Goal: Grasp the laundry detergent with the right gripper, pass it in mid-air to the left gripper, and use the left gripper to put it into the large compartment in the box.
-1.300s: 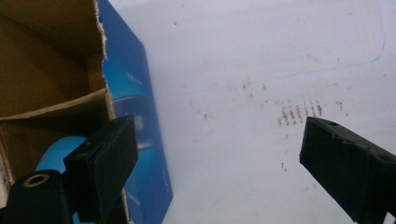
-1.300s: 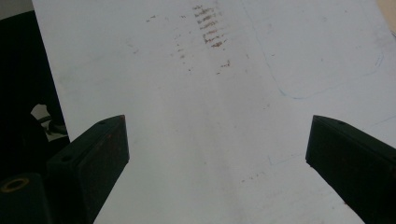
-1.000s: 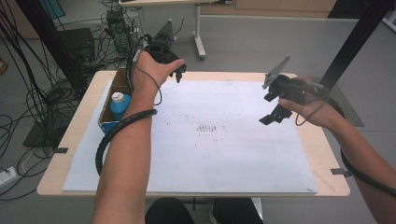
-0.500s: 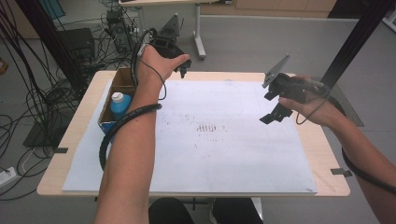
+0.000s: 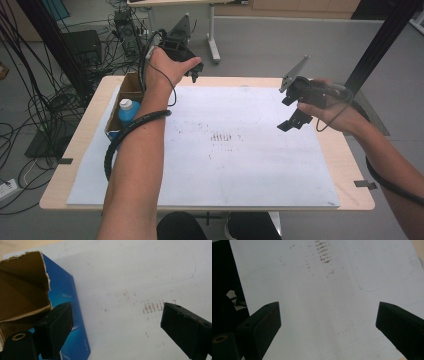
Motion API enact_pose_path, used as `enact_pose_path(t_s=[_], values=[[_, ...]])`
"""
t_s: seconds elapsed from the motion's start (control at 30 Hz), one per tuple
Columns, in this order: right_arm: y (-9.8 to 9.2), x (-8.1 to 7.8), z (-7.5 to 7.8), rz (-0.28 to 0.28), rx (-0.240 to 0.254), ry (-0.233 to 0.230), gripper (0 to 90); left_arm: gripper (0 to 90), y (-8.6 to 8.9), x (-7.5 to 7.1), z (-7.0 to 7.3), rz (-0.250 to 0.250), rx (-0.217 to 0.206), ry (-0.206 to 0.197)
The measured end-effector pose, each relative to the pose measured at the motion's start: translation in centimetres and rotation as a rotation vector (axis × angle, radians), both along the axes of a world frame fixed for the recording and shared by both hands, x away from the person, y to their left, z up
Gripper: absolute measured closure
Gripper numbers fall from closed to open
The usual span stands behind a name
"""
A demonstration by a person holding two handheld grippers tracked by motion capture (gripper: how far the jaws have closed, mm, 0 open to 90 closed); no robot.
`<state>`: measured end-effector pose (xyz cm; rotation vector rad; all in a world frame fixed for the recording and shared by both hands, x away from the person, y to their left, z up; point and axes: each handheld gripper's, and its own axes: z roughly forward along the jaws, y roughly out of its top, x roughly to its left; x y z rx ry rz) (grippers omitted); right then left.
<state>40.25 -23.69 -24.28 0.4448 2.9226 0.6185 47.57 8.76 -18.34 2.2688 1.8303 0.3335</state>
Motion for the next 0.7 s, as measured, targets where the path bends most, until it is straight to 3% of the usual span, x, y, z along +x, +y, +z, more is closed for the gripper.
enact_pose_path(t_s=[0.4,0.7], values=[[-0.6,-0.5,-0.1,-0.008,0.003,-0.005,6.0,11.6,0.2,0.2,-1.0,0.007,-0.008,0.018],[-1.3,-0.8,-0.1,-0.02,0.003,-0.005,6.0,11.5,0.3,0.1,-0.7,0.012,0.002,0.009]])
